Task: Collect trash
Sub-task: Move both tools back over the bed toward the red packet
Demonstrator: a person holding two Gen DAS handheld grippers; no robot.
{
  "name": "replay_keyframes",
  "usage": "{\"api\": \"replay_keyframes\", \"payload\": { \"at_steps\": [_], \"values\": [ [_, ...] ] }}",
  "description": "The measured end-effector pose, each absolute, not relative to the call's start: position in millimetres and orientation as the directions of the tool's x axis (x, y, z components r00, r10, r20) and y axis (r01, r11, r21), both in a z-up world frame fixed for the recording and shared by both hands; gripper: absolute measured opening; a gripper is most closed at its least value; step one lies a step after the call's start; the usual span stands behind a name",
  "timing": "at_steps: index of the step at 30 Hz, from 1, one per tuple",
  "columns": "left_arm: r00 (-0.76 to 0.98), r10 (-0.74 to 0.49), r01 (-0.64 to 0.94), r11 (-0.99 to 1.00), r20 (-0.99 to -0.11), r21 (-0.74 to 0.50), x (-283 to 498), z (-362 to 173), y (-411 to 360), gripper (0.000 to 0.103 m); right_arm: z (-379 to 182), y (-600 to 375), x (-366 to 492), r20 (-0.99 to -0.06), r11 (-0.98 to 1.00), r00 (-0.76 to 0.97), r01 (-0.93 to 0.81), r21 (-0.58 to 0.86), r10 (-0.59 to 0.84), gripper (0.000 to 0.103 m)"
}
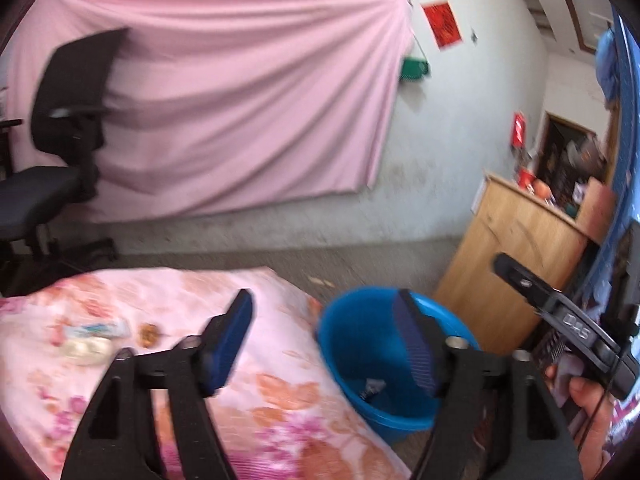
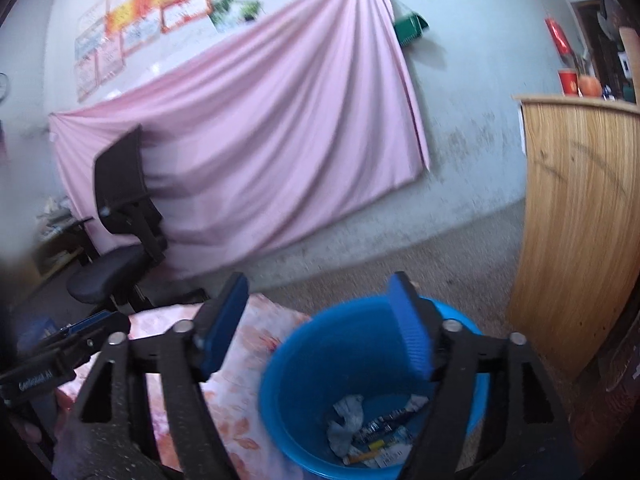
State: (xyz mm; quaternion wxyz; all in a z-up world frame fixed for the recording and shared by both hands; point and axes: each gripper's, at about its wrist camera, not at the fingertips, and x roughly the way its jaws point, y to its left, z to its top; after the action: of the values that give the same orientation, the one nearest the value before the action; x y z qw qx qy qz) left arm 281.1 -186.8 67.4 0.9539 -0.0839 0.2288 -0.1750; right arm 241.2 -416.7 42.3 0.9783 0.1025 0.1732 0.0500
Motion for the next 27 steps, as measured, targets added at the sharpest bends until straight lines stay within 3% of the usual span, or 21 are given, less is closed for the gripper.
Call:
{"api": "replay_keyframes", "payload": {
  "at_steps": [1, 2, 9, 17, 22, 27],
  "values": [
    [0.854, -0.360, 0.278, 0.926, -0.375, -0.257, 275, 71, -174, 0.097, 47, -413, 237, -0.298, 0.972, 0.944, -0.075, 0.222, 0.141, 0.100],
    [0.872, -0.350, 0.262, 0.924, -0.342, -0.277, 269, 75, -164, 0.102, 52, -410, 233, -0.275, 0.970, 0.950, -0.088, 0.225, 0.150, 0.103],
    [0.953, -0.201, 0.147, 0.961, -0.226, -0.234, 230, 103, -100, 0.102, 75, -372, 212, -0.096, 0.961, 0.973, -0.188, 0.205, 0.211, 0.103],
    [0.978, -0.086, 0.061, 0.989, -0.192, -0.135, 191, 117, -50, 0.102, 88, -312, 200, 0.018, 0.917, 0.931, -0.362, 0.165, 0.365, 0.103],
    [0.978, -0.041, 0.018, 0.993, -0.203, -0.115, 174, 107, -27, 0.102, 87, -274, 195, -0.017, 0.896, 0.901, -0.428, 0.116, 0.433, 0.103],
    [0.966, -0.015, -0.018, 0.992, -0.258, -0.123, 161, 78, -8, 0.102, 71, -242, 196, -0.166, 0.886, 0.870, -0.455, 0.088, 0.463, 0.103]
  ]
}}
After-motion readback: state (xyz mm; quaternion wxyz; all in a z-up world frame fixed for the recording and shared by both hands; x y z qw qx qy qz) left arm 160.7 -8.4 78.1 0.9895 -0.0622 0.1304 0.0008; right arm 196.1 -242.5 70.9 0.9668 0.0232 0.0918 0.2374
